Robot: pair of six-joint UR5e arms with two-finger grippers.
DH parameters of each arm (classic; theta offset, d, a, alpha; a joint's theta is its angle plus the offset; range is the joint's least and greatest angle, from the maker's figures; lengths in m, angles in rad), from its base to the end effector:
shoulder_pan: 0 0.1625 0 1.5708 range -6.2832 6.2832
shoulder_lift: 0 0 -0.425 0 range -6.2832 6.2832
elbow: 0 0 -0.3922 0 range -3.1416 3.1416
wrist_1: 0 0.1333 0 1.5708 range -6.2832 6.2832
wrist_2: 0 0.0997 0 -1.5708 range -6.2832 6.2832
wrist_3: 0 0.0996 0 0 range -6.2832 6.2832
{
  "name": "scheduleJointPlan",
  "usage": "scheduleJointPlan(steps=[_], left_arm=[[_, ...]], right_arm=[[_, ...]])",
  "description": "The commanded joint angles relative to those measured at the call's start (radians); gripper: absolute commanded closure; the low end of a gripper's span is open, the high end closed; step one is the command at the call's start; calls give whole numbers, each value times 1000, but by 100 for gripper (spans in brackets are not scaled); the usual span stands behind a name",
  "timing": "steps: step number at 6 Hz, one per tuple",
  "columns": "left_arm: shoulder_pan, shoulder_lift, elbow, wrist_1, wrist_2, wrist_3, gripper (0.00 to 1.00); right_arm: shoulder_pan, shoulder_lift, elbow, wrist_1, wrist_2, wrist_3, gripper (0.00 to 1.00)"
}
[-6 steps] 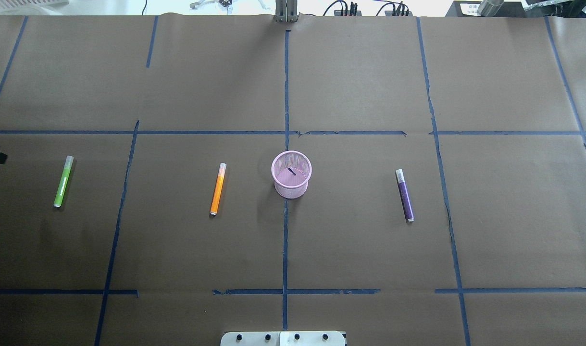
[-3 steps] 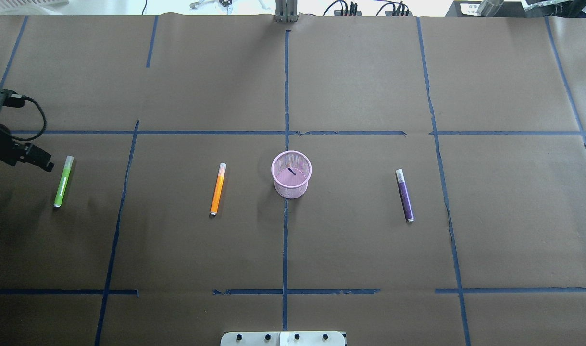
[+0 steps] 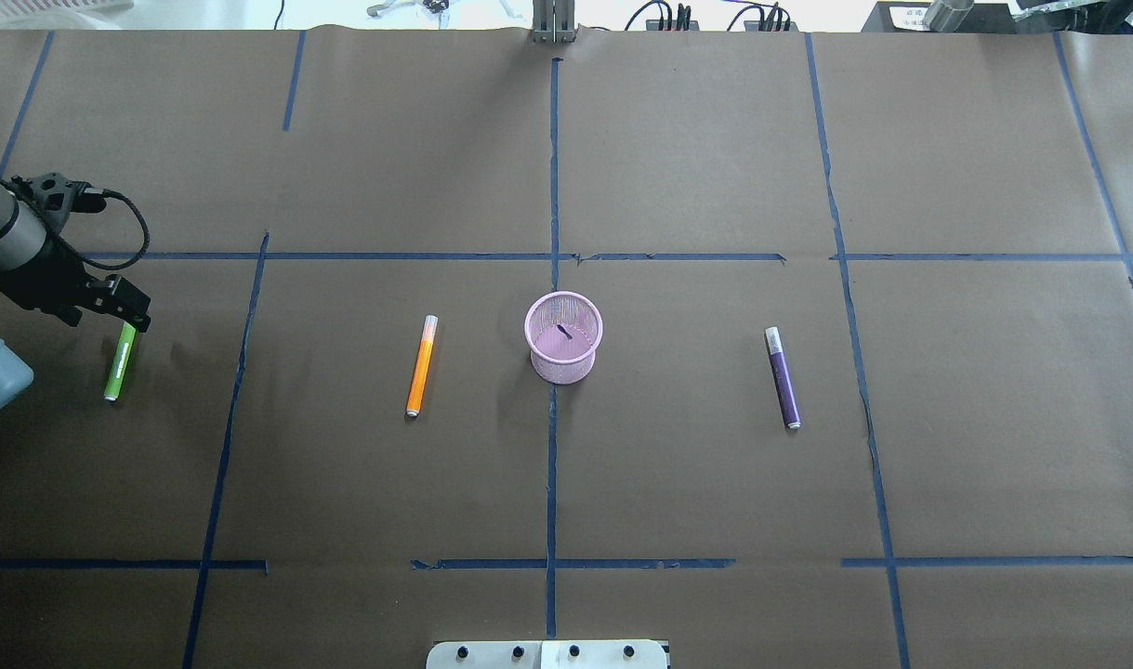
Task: Collect pens into pen holder
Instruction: 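Lower the left gripper onto the green marker and grasp it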
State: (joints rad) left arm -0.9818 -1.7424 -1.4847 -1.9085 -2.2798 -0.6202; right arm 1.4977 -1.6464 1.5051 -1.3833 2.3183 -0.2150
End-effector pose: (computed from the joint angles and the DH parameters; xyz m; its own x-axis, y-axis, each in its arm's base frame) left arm 0.2682 -0.5247 0.5757 0.6871 0.0834 -0.7218 -0.1317 0.9912 -0.0108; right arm 0.0319 -0.4627 0.7099 0.6968 -0.2955 0.6536 0.2268 0.9552 0.1900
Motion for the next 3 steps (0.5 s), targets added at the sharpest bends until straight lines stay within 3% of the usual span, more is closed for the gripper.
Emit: scheduleJointPlan(steps=[1, 3], left_arm=[[3, -40, 50, 6, -9, 4, 15], [3, -39, 50, 9, -12, 4, 65]], right_arm=[[-4, 0, 0, 0, 1, 3, 0], [-4, 0, 0, -2, 1, 5, 0]])
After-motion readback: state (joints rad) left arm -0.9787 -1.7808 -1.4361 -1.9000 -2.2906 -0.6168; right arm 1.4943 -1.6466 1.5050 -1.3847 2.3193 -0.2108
